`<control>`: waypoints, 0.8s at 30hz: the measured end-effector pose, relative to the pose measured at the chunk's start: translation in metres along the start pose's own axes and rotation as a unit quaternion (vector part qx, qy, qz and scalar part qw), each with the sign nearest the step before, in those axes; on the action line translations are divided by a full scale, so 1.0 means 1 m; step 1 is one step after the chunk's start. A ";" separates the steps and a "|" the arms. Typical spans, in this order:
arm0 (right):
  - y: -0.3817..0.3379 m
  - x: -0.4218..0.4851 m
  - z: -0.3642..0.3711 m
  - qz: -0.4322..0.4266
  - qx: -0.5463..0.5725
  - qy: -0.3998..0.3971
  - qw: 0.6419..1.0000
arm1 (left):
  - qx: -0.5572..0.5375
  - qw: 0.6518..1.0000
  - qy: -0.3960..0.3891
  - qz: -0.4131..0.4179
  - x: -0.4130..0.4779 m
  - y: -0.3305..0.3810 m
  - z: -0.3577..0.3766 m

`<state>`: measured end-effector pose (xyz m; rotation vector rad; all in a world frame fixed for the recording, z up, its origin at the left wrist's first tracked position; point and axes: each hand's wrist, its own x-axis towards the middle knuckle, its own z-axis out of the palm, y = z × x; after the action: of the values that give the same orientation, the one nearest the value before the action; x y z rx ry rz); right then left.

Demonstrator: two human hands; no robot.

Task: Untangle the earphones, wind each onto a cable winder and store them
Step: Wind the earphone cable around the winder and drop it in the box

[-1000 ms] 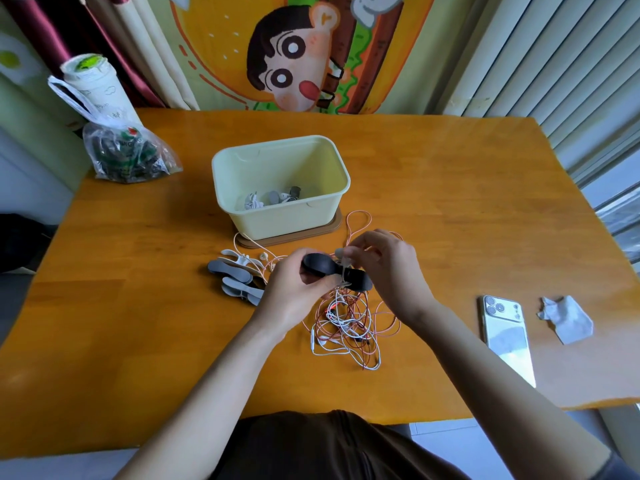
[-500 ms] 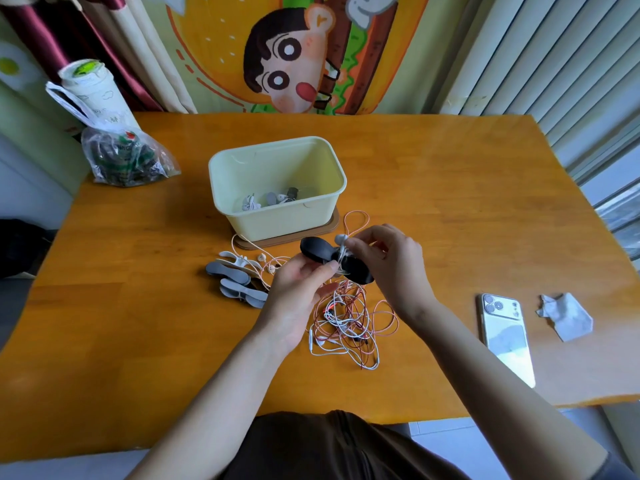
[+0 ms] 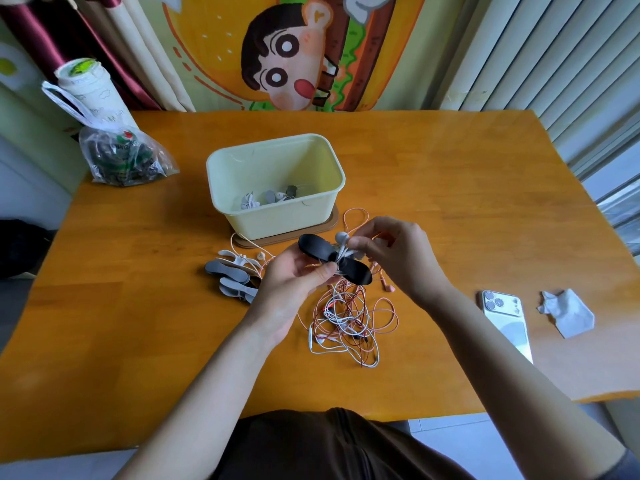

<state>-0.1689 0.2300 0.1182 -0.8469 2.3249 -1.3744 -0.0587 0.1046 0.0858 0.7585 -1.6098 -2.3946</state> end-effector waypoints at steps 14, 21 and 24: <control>-0.018 -0.010 0.004 -0.056 -0.040 -0.182 0.981 | -0.130 0.988 0.078 -0.034 0.005 0.006 0.002; -0.014 -0.011 0.013 -0.059 -0.019 -0.122 0.991 | 0.004 0.996 0.093 0.003 0.003 0.000 0.001; -0.011 -0.007 0.011 -0.027 0.023 -0.063 0.997 | 0.080 0.993 0.088 0.021 0.001 -0.005 0.000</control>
<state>-0.1538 0.2232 0.1218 -0.9599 2.1828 -1.3508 -0.0591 0.1057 0.0812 0.9260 -1.7395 -2.1229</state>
